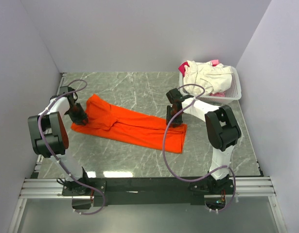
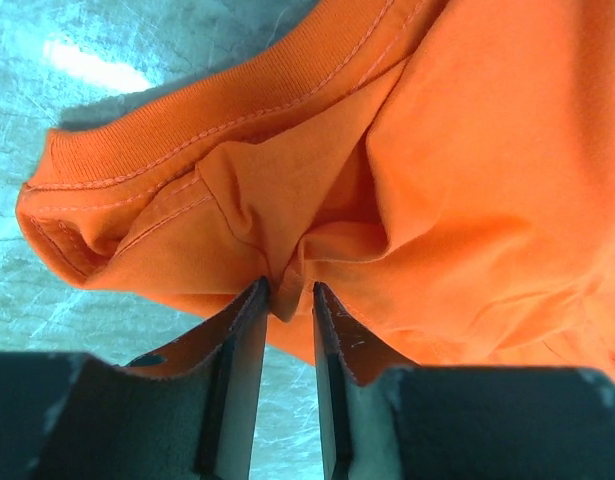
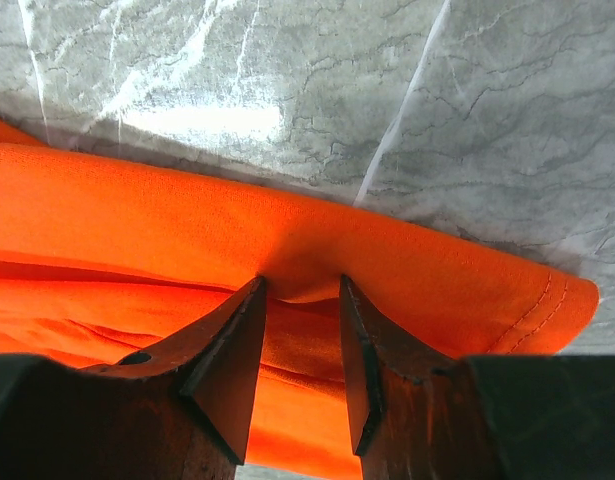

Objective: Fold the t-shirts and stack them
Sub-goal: Fold the tshirt

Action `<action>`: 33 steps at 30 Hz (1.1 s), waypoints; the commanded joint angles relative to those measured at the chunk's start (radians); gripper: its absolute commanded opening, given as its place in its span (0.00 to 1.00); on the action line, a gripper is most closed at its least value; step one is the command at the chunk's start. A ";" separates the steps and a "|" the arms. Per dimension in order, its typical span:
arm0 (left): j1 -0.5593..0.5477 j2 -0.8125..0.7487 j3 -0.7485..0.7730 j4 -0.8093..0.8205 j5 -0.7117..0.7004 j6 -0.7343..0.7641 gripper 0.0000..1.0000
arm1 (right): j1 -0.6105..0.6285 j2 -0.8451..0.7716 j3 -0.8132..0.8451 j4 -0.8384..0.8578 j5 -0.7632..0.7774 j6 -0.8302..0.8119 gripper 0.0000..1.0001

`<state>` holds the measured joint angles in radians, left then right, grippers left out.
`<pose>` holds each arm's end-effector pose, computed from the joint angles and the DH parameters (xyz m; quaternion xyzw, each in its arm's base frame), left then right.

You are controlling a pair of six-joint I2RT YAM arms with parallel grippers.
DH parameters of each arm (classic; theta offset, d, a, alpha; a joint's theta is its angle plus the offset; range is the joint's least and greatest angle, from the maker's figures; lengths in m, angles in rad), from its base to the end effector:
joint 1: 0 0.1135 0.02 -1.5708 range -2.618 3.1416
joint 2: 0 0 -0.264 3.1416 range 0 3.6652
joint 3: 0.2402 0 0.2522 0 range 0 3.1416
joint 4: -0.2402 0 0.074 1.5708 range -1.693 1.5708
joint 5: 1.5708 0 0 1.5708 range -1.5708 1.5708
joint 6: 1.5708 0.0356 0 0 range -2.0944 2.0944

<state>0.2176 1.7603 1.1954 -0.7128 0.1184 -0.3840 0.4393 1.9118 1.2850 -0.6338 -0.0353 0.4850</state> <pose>0.3332 0.0694 0.1876 -0.2843 0.9458 -0.0704 0.1404 0.3392 0.1608 0.1629 0.0199 0.9876 0.0845 0.1305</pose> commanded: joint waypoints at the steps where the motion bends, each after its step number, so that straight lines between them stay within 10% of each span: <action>1: 0.002 -0.035 0.044 -0.020 0.026 -0.010 0.31 | -0.010 0.026 0.016 -0.009 0.008 -0.013 0.43; 33: 0.003 -0.013 0.067 -0.051 -0.016 0.010 0.31 | -0.014 0.033 0.019 -0.012 0.009 -0.013 0.43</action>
<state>0.2176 1.7496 1.2587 -0.7689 0.1154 -0.3859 0.4377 1.9160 1.2903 -0.6392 -0.0391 0.4808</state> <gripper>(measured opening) 0.306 0.426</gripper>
